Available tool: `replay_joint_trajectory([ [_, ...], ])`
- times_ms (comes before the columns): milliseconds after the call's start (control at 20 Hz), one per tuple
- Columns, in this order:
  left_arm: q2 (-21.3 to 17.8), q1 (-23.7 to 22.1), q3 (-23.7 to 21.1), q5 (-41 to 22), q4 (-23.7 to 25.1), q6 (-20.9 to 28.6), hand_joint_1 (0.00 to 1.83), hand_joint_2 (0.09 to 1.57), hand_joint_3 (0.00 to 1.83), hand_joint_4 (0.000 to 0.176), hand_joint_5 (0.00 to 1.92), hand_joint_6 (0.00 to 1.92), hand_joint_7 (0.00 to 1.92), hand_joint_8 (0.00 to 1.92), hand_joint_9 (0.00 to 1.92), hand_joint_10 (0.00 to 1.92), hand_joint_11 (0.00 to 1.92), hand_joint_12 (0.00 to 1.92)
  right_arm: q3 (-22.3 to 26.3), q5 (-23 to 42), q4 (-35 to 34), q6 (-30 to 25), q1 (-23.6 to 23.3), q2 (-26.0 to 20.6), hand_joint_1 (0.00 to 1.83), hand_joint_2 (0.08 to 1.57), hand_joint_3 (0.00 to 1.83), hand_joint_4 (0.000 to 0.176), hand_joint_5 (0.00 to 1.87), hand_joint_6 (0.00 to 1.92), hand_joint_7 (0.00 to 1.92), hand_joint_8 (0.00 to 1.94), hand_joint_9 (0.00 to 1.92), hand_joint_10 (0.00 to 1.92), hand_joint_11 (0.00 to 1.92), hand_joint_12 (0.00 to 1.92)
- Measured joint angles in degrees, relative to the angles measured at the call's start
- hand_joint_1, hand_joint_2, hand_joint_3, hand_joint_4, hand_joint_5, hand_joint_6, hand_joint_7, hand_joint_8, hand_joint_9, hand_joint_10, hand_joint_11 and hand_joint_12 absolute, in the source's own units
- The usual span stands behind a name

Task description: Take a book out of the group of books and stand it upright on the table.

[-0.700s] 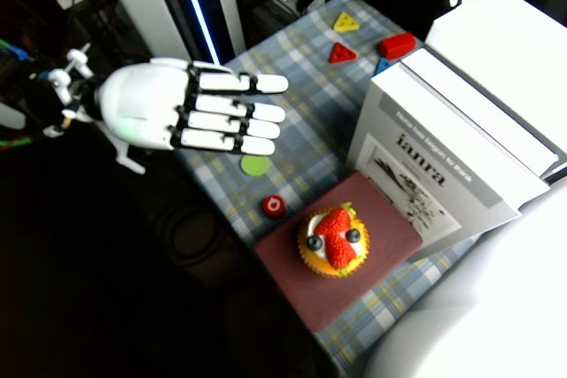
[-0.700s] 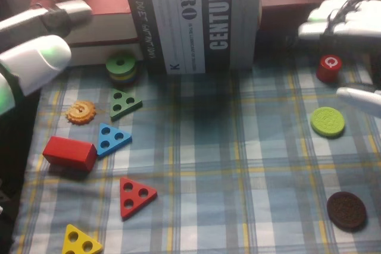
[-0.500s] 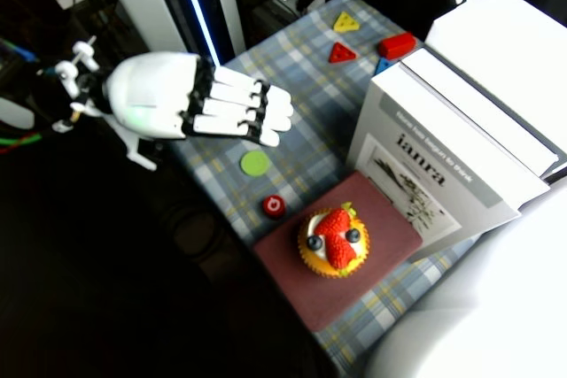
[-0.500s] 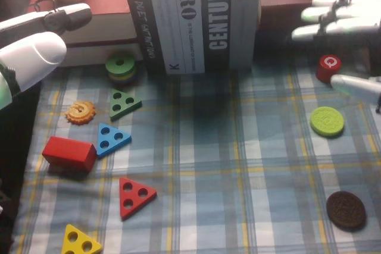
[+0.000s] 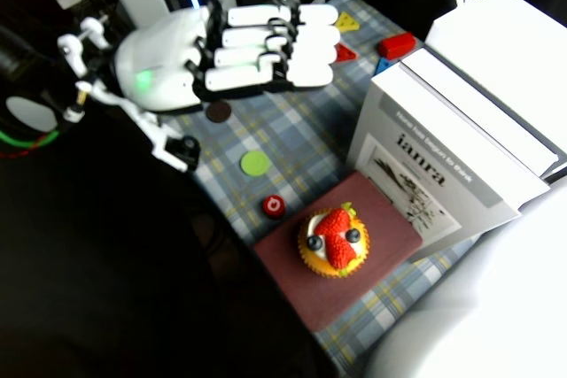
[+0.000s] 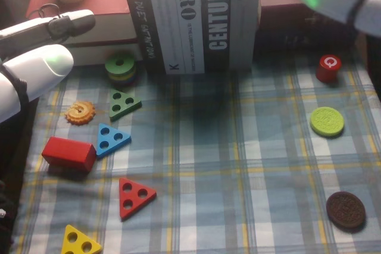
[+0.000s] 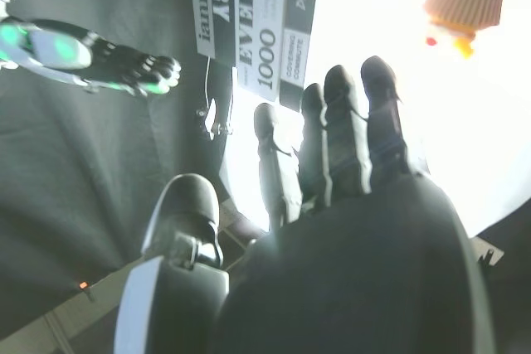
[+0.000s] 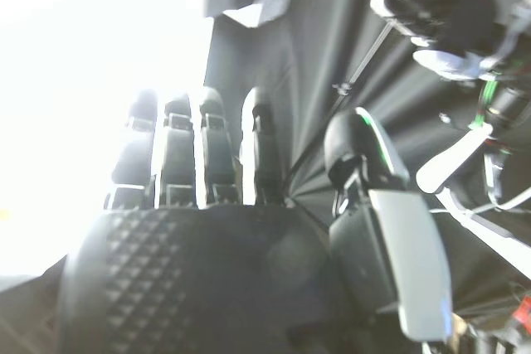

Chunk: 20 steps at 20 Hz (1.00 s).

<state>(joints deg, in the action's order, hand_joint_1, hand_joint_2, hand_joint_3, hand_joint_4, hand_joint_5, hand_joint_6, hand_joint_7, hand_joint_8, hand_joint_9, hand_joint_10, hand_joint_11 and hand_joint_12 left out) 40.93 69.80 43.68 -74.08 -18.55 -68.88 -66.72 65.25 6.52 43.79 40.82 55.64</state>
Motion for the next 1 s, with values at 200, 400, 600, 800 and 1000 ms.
replay_joint_trajectory([
  [200, 0.17, 0.00, 0.11, -0.04, 0.09, 0.00, 0.19, 1.36, 0.00, 0.135, 0.37, 0.00, 0.24, 0.00, 0.22, 0.01, 0.00, 0.28, -2.73, -7.23, 4.37, 1.44, -6.25, 2.97, 0.00, 1.08, 0.00, 0.176, 0.11, 0.02, 0.00, 0.00, 0.08, 0.00, 0.18, 0.26],
  [400, 0.39, 0.00, 0.26, 0.20, 0.07, 0.20, 0.27, 1.37, 0.00, 0.171, 0.24, 0.00, 0.23, 0.00, 0.25, 0.01, 0.04, 0.30, -4.87, -16.26, 7.65, 1.49, -9.22, 4.22, 0.00, 1.11, 0.00, 0.176, 0.13, 0.00, 0.00, 0.00, 0.00, 0.00, 0.00, 0.65],
  [600, 0.39, 0.00, 0.26, 0.44, 0.50, 0.79, 0.22, 1.37, 0.00, 0.176, 0.16, 0.00, 0.23, 0.00, 0.26, 0.01, 0.02, 0.29, -6.73, -21.16, 9.79, 1.49, -12.11, 5.64, 0.00, 1.12, 0.00, 0.176, 0.14, 0.00, 0.00, 0.00, 0.00, 0.00, 0.00, 0.24],
  [800, 0.39, 0.00, 0.55, 0.66, 0.57, 1.46, 0.23, 1.37, 0.00, 0.176, 0.12, 0.00, 0.24, 0.00, 0.27, 0.00, 0.00, 0.23, -6.78, -27.06, 13.09, 5.77, -15.82, 6.40, 0.00, 1.13, 0.01, 0.176, 0.17, 0.01, 0.00, 0.00, 0.00, 0.00, 0.00, 0.00],
  [1000, 0.42, 0.00, 0.83, 0.87, 1.03, 2.60, 0.28, 1.36, 0.00, 0.176, 0.14, 0.01, 0.24, 0.00, 0.25, 0.00, 0.02, 0.20, -5.86, -30.99, 14.27, 8.70, -16.65, 6.34, 0.00, 1.12, 0.00, 0.176, 0.16, 0.00, 0.00, 0.00, 0.00, 0.00, 0.00, 0.00],
])
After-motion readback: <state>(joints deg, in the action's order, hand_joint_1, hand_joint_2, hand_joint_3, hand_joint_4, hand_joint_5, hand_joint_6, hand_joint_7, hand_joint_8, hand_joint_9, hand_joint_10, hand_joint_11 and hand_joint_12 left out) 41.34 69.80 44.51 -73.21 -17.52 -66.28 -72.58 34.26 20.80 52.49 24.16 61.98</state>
